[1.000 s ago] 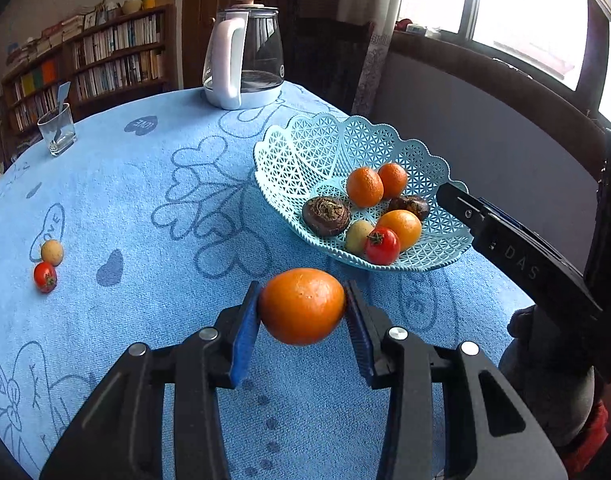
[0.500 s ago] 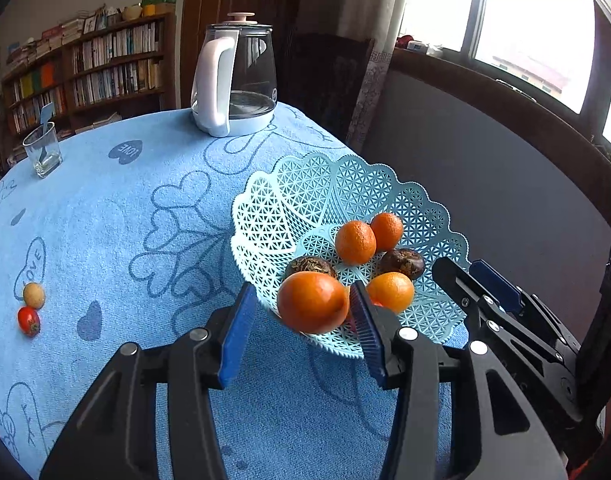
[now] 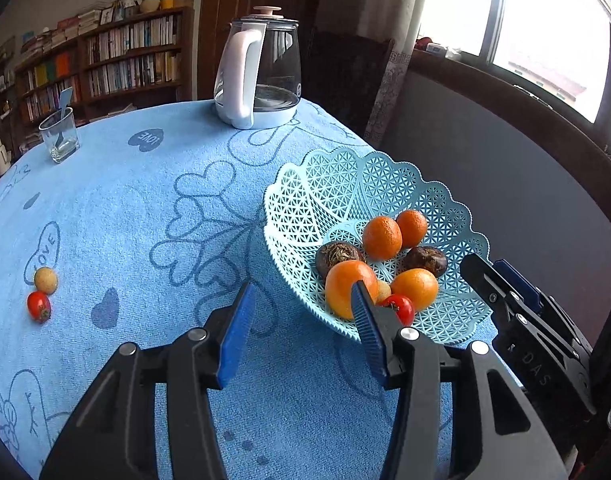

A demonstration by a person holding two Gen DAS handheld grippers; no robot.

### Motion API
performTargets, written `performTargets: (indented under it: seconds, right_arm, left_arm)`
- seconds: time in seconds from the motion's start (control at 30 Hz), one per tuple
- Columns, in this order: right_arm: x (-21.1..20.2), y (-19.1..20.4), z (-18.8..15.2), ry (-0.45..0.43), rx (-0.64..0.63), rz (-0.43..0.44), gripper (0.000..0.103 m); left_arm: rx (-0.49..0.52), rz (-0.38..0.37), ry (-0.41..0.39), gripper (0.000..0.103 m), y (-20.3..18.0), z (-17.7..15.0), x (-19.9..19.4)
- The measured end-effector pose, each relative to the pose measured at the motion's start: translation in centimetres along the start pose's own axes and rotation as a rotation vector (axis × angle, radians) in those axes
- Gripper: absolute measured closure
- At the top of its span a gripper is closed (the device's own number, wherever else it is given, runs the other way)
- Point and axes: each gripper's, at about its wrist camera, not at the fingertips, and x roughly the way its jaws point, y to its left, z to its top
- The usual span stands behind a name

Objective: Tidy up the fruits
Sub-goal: 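Carry the orange into the basket and open the left gripper, then grasp the remaining red cherry tomato with the left gripper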

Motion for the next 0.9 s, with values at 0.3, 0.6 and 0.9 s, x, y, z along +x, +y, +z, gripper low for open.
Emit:
performTargets:
  seconds: [0.3,0.6,0.9]
  right_arm:
    - [-0.2,0.0,0.0,-0.023,-0.010,-0.012,0.038]
    - [-0.3,0.1,-0.2,-0.037,-0.025,-0.027,0.038]
    - [-0.5,0.4,-0.3,-0.048,-0.038,-0.043,0.036]
  left_arm:
    - [-0.037,0.037,-0.007,0.046,1.6,-0.5,-0.7]
    - [-0.087,0.087,-0.026,0.046,4.4,-1.0,-1.9]
    - [-0.149,0.188,-0.063,0.038,8.4,-1.7,-3.6]
